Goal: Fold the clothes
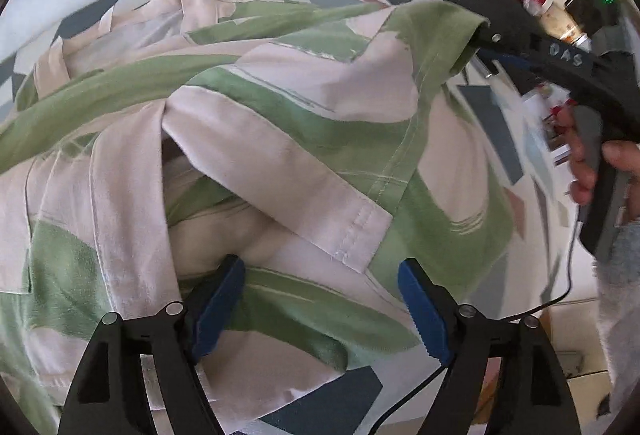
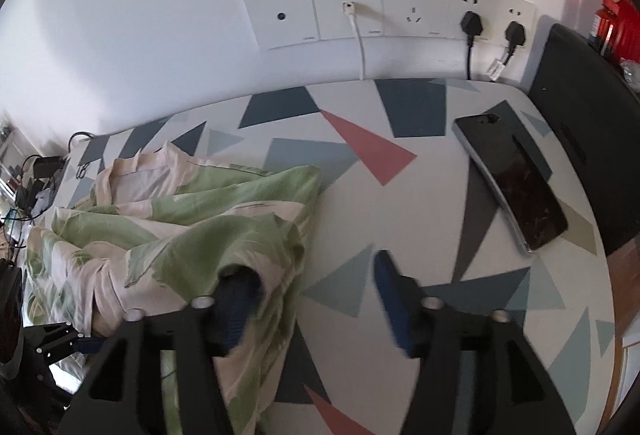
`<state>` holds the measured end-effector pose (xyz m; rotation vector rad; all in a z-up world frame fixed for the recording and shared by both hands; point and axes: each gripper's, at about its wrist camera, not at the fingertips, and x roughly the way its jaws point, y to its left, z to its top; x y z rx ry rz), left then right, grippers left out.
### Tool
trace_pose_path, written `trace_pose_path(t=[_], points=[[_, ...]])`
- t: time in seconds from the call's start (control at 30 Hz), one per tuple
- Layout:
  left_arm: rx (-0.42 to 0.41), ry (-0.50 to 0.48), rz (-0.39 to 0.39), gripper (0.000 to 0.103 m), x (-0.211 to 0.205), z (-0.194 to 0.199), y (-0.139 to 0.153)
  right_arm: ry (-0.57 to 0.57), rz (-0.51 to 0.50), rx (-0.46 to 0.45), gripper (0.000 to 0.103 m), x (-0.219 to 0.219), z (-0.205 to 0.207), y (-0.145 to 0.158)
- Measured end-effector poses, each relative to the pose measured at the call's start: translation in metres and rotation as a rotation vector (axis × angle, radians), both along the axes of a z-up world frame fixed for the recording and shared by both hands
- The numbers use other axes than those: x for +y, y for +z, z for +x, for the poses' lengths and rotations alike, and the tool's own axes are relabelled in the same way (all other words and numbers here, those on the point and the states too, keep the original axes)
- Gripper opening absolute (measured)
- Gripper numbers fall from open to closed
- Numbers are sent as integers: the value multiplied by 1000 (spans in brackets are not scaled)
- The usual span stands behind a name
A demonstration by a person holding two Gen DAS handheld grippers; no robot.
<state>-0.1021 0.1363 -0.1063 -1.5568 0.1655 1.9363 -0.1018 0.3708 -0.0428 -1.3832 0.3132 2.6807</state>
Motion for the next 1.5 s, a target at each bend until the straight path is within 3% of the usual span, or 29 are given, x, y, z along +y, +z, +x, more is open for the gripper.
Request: trace_pose_path(t=[0.27,0.33,0.53,0.77,0.93,1.0,1.07,1.1,1.13,1.2,1.33,1.43,1.5], points=[[76,-46,-70,83,10,13,-3,-19,10,11,64,8,7,11],[70,-54,-78,77,8,11,1,-9,15,19,64,8,8,16],[83,27,13,76,-21,4,24,52,41,25,64,4,-4,21],[-85,49,68,74,-6,-9,11,16,47,21,64,11,-49,22],[55,12,16,73,17,-10,20,-4,-36,-22,64,23,-60,20],[91,-5,9,67,26,-14,22,17,-4,-27,64,20,-58,21],[84,-5,18,31,30,-23,19,33,23,-34,64,19,-56,20],[54,16,31,22,28,-30,17,36,27,-36,64,19,-56,20],[18,50,45,5,22,-38,15,35,27,-38,64,20,-55,19],[-38,123,81,3,19,-57,6,28,17,-41,64,23,-56,18],[77,209,44,3,1,-89,23,19,8,-43,64,26,-59,16],[121,305,79,3,-18,-120,48,-3,-2,-62,64,28,-69,12],[126,320,91,3,-20,-131,57,-15,-23,-76,64,30,-77,10]])
